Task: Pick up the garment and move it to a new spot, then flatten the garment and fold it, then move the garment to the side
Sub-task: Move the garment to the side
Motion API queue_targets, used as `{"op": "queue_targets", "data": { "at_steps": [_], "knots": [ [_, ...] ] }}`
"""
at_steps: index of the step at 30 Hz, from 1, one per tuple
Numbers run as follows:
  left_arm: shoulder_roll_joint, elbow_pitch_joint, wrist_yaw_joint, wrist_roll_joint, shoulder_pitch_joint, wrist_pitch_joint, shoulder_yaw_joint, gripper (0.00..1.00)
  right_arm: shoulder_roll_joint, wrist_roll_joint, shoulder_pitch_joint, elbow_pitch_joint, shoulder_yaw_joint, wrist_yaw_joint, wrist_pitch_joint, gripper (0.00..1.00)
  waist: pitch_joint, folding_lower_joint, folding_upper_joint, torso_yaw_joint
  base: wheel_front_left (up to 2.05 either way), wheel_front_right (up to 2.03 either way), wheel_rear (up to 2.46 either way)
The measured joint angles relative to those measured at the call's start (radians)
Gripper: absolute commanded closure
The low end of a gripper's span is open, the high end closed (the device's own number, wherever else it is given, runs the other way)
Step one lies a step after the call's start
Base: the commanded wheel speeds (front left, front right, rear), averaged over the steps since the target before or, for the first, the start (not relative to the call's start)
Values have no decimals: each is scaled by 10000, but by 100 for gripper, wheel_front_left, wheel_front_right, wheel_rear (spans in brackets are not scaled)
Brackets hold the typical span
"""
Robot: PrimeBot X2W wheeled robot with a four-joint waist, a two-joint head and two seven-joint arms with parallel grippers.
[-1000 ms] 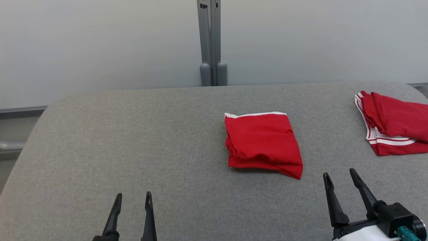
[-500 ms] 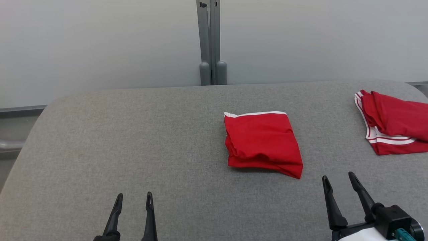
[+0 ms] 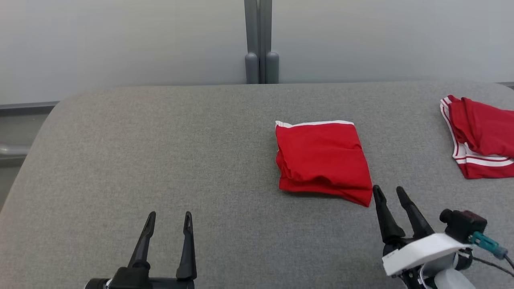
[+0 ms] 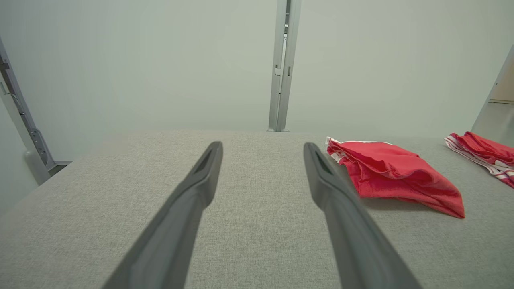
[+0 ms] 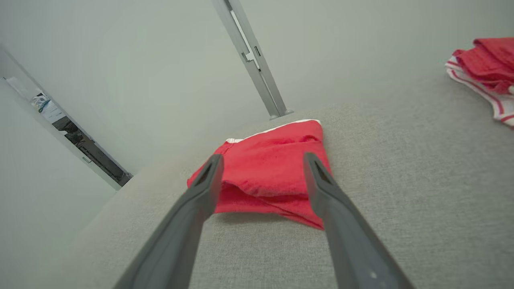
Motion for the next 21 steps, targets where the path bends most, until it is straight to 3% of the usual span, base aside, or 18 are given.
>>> {"op": "queue_targets", "data": {
  "at_steps": [5,8,14,21],
  "knots": [
    [-2,-280,-169,159,-772,-2,-234,0,-1735,4383,-2122,568,1638,-4,1492,0,801,0,0,112,0,0,0],
    [-2,-349,-174,167,-1068,0,-313,0,-2525,5733,-2806,654,1873,-4,2299,0,1254,0,0,176,0,0,0],
    [-2,-380,-265,163,-1489,0,-403,0,-3528,7068,-3812,1501,2069,-4,3609,0,2084,0,0,316,0,0,0],
    [0,-420,-337,138,-1864,0,-495,0,-3785,7553,-4598,2130,2245,-4,3985,0,2851,1,0,503,0,0,0]
  ]
}}
